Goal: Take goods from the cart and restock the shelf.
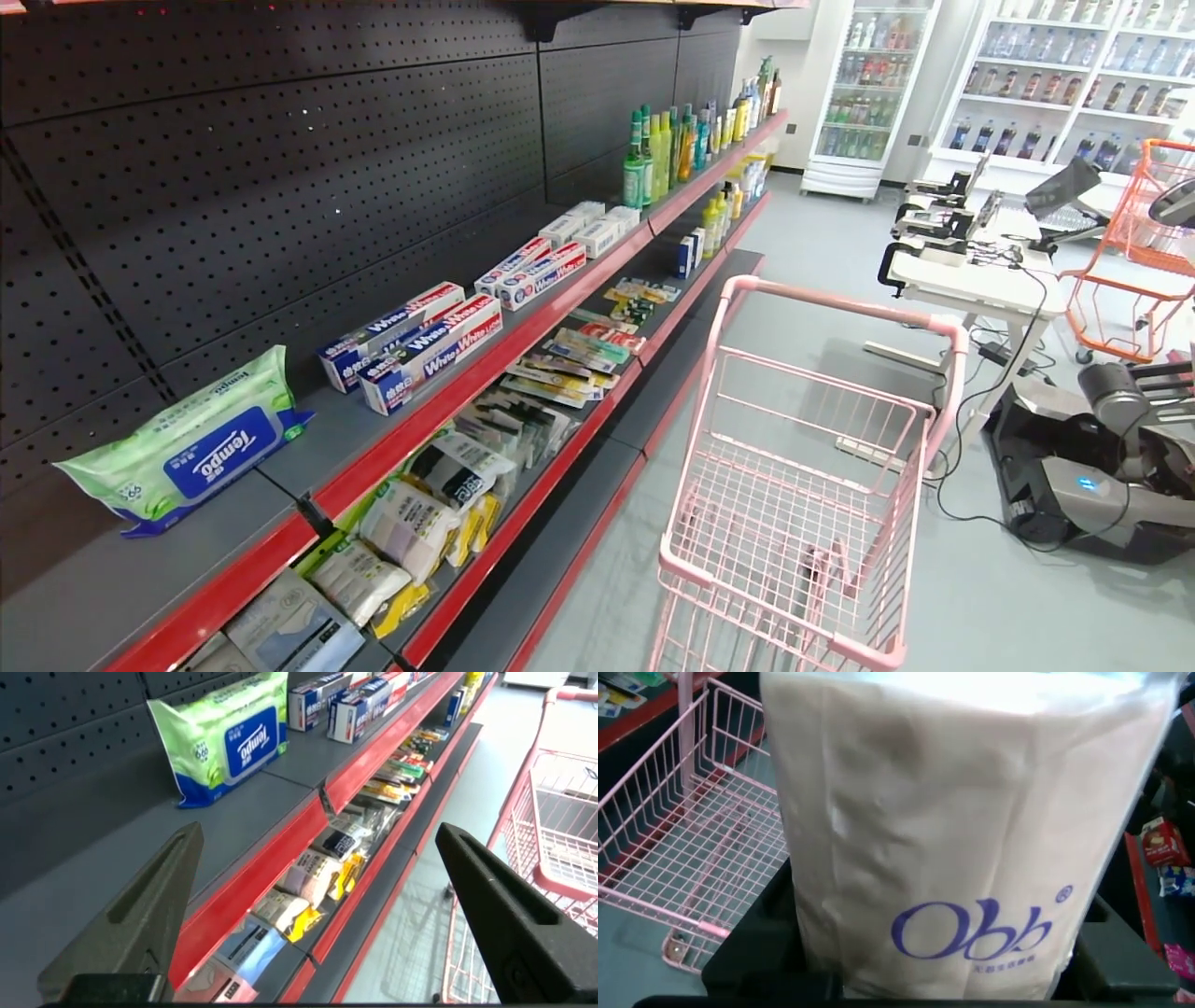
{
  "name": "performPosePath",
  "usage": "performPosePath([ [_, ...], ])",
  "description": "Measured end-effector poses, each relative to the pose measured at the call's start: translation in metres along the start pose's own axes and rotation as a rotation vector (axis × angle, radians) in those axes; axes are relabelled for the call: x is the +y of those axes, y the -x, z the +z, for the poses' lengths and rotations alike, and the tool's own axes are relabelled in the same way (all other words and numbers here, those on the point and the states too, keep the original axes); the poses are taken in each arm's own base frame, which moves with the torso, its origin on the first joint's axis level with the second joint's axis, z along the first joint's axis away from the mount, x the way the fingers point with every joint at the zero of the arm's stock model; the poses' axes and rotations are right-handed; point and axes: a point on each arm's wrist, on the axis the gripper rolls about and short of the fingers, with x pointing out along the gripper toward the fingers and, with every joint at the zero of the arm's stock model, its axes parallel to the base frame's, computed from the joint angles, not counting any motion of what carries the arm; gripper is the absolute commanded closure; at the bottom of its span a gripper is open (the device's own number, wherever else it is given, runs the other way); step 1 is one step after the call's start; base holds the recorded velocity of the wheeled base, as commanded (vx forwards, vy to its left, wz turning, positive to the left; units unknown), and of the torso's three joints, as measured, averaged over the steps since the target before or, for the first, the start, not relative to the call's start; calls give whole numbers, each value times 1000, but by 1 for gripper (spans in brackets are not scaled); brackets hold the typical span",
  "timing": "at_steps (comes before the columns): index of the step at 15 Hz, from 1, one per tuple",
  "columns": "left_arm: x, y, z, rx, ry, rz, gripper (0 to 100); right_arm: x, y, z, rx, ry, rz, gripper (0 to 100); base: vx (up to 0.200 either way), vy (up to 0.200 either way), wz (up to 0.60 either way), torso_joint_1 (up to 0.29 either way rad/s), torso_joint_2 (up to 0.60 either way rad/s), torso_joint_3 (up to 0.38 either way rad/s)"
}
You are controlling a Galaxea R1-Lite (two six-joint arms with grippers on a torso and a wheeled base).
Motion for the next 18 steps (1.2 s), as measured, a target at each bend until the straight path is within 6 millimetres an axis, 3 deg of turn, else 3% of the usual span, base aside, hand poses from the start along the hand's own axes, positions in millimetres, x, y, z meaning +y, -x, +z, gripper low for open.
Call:
performPosePath([
  [5,0,0,0,0,0,0,0,2,-12,4,16,32,13,100,0,0,0,142,-278,-150],
  [18,0,0,0,0,0,-1,0,6,-17,-2,50,44,42,100,0,0,0,89,-173,-89],
])
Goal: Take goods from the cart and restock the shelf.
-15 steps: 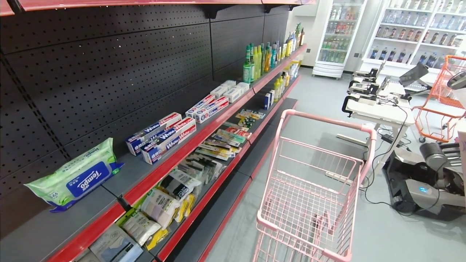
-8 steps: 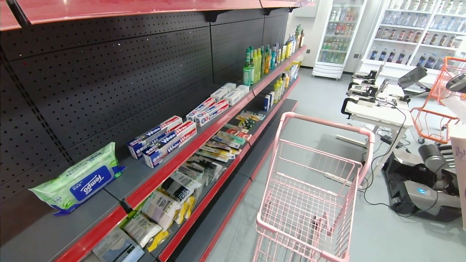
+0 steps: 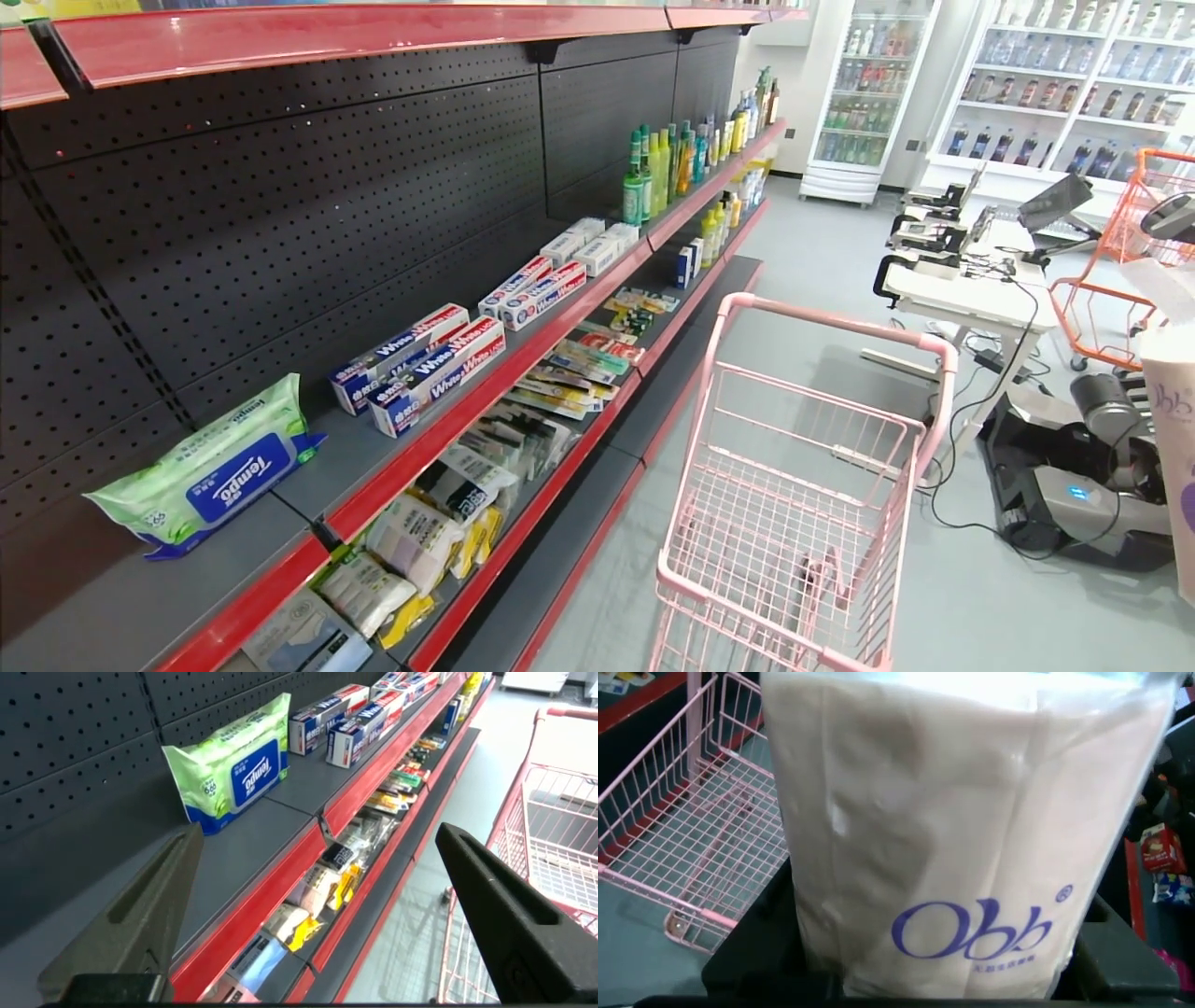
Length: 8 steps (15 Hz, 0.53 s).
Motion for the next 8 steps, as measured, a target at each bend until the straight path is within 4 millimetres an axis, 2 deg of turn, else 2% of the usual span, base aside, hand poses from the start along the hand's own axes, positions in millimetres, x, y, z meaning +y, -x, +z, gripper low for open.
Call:
performPosePath([
  [2,0,0,0,0,0,0,0,2,-3,-4,16,5,5,100,0,0,0,31,-74,-38],
  [8,0,0,0,0,0,0,0,4,-4,-9,35,7,8,100,0,0,600,6,0,0],
])
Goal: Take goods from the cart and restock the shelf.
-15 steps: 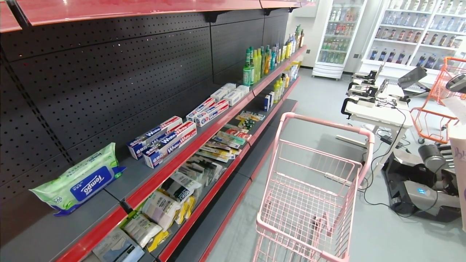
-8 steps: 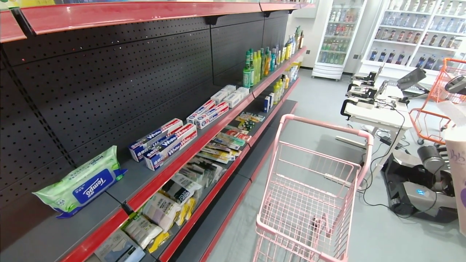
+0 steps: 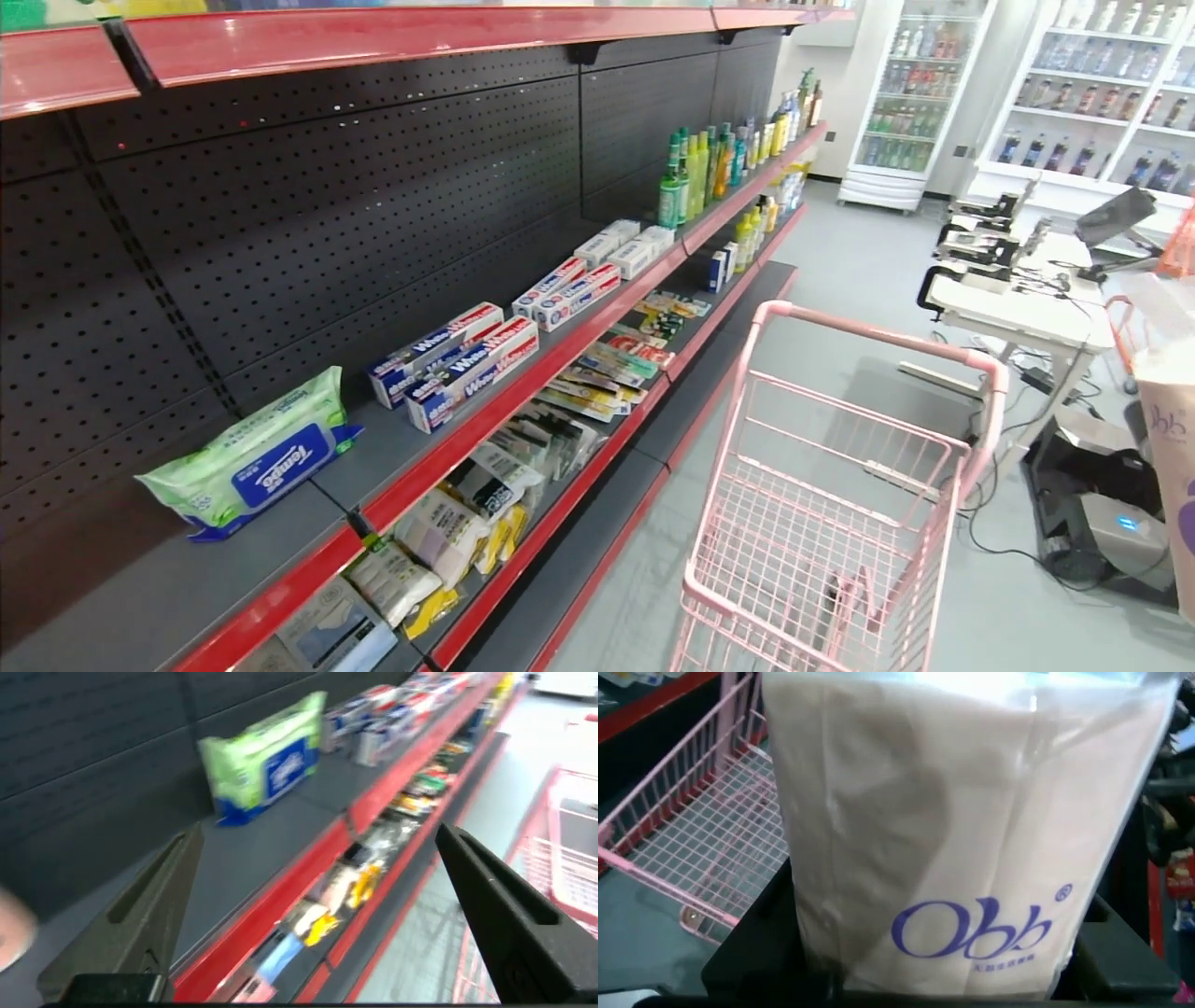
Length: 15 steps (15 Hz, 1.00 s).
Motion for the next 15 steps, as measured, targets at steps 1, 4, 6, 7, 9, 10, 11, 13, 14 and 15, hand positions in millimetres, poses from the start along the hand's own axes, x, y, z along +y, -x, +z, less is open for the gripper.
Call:
performPosePath([
  [1,0,0,0,0,0,0,0,0,0,0,1,0,2,100,0,0,600,7,7,-2],
  [4,0,0,0,0,0,0,0,1,-1,-2,5,3,7,100,0,0,600,-1,1,4],
  [6,0,0,0,0,0,0,0,2,-1,-2,5,5,12,100,0,0,600,2,-2,5],
  [7,0,0,0,-1,0,0,0,2,-1,-2,1,7,16,100,0,0,600,7,-7,2],
  [9,0,0,0,0,0,0,0,2,0,-2,-3,8,23,100,0,0,600,5,10,2],
  [10,0,0,0,0,0,0,0,3,0,-2,-8,9,33,100,0,0,600,-2,7,2],
  [11,0,0,0,0,0,0,0,3,0,-2,-11,11,39,100,0,0,600,2,7,-2],
  [13,0,0,0,0,0,0,0,3,0,-2,-11,11,41,100,0,0,600,7,2,2],
  [14,0,0,0,0,0,0,0,4,0,-3,-6,14,43,100,0,0,600,2,-2,2],
  [15,0,0,0,0,0,0,0,4,-1,-4,-4,19,45,100,0,0,600,2,-2,7],
])
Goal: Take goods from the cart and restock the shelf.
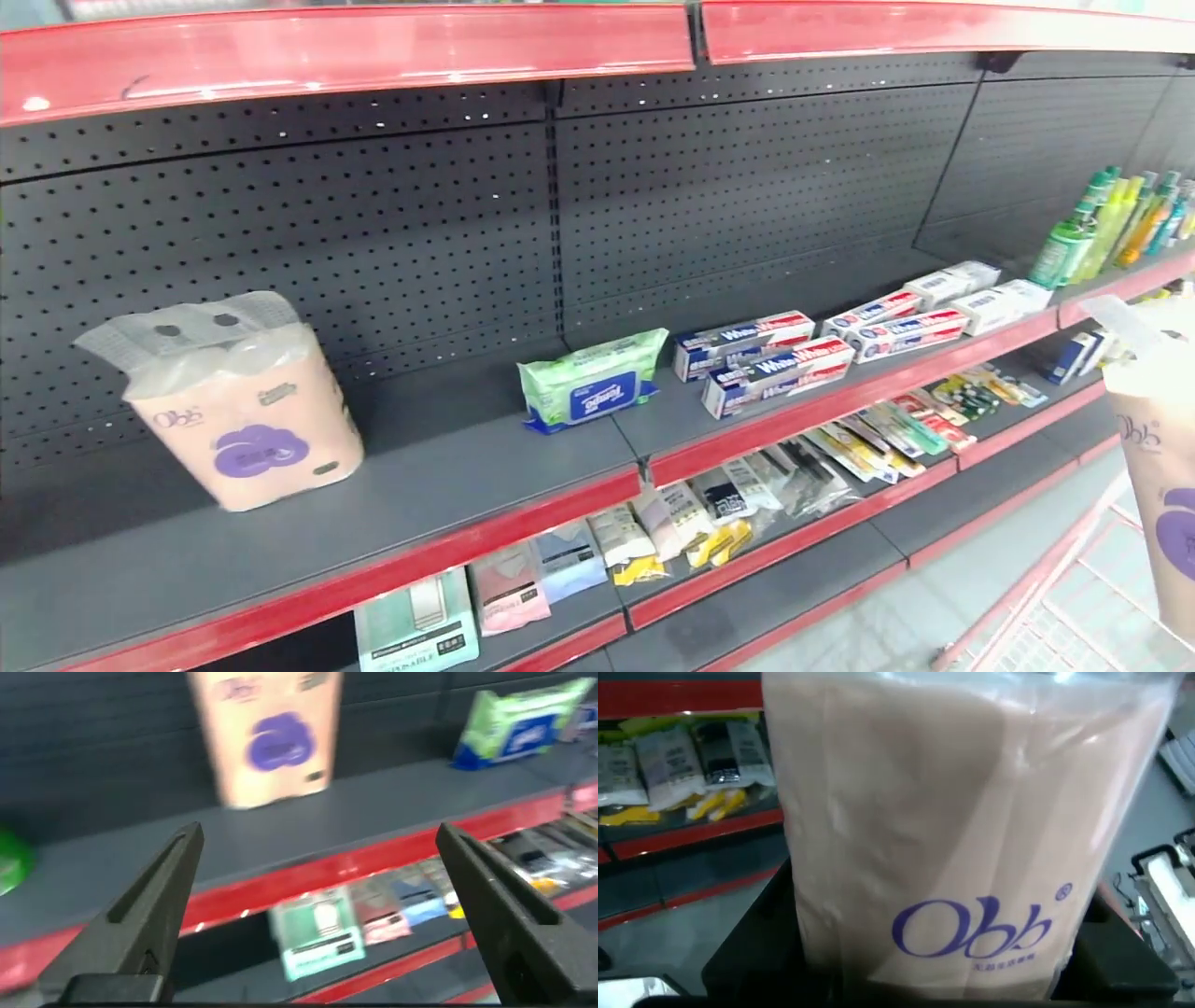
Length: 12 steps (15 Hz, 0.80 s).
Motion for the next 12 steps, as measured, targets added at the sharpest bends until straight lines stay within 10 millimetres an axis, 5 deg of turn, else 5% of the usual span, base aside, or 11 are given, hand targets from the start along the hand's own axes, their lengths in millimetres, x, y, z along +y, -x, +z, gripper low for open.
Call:
performPosePath([
  [8,0,0,0,0,0,0,0,1,-1,-2,8,15,10,100,0,0,600,2,3,3],
  [12,0,0,0,0,0,0,0,2,-2,-4,14,28,11,100,0,0,0,0,0,0],
])
